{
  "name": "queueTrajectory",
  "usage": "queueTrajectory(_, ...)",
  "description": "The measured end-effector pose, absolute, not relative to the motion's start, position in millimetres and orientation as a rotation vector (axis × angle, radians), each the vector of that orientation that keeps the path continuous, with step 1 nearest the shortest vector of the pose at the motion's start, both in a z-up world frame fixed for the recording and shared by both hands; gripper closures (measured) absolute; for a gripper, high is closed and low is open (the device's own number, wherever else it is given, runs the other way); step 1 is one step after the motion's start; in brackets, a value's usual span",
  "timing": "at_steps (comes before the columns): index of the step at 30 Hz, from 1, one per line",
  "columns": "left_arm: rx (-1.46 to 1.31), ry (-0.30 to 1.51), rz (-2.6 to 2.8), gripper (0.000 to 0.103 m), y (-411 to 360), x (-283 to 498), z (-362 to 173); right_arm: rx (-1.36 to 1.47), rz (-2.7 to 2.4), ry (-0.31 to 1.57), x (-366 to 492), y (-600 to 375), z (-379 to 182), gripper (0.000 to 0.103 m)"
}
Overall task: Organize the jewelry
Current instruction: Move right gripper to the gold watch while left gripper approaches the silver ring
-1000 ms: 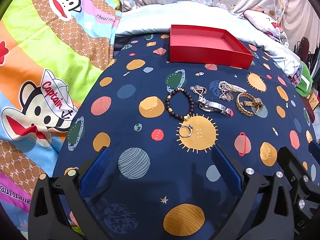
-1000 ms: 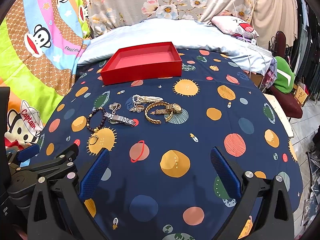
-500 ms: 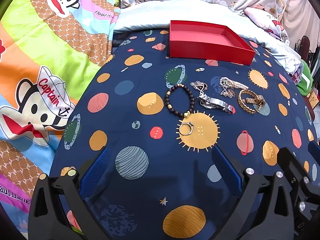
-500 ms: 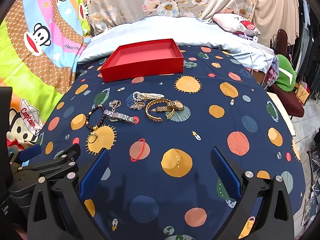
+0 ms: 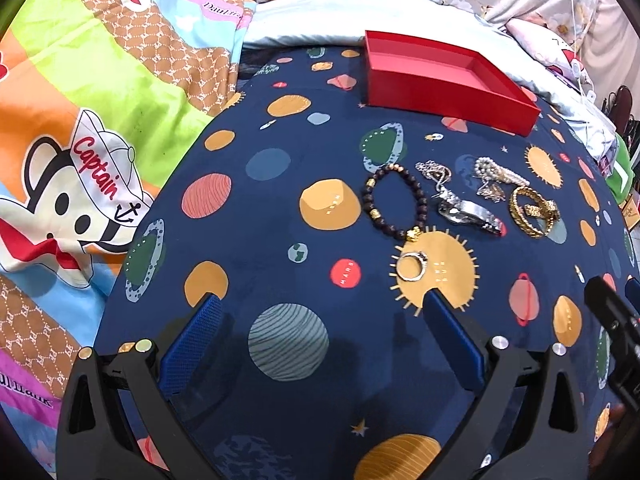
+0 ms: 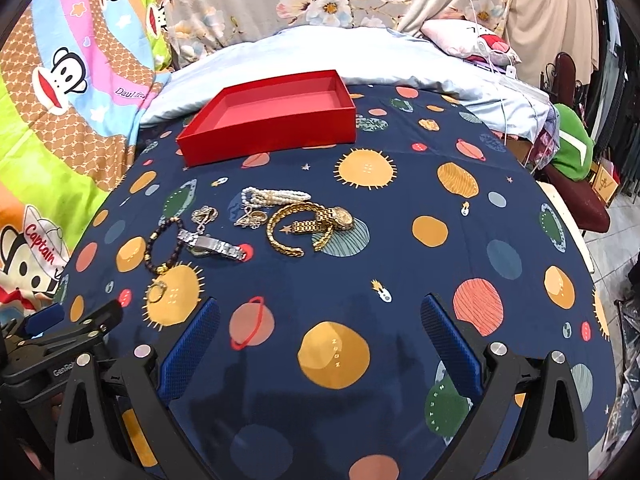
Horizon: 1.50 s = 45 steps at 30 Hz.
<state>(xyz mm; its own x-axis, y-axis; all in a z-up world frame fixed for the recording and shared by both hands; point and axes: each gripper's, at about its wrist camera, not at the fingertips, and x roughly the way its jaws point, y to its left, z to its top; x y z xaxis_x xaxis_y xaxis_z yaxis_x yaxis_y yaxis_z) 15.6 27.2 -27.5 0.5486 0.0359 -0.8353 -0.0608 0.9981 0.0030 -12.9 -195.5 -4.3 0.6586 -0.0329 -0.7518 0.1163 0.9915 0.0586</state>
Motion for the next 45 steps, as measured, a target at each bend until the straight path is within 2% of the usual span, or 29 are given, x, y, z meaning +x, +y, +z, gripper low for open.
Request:
queueTrajectory(22, -0.017, 1.028, -0.056, 0.008, -10, 51, -53, 0.112, -0.12, 0.867, 27, -218, -16, 0.006)
queueTrajectory(26, -0.015, 1.028, -0.056, 0.008, -10, 52, -53, 0.134, -0.103, 0.866, 41, -222, -17, 0.019)
queueTrajectory(29, -0.017, 1.027, -0.052, 0.008, -9, 52, -53, 0.152, -0.088, 0.877, 54, -223, -22, 0.037)
queueTrajectory(34, -0.016, 1.025, -0.049, 0.008, -7, 53, -52, 0.252, -0.063, 0.923, 71, -232, -34, 0.051)
queueTrajectory(45, -0.022, 1.037, -0.049, 0.007, -6, 56, -56, 0.361, -0.038, 0.935, 83, -233, -42, 0.051)
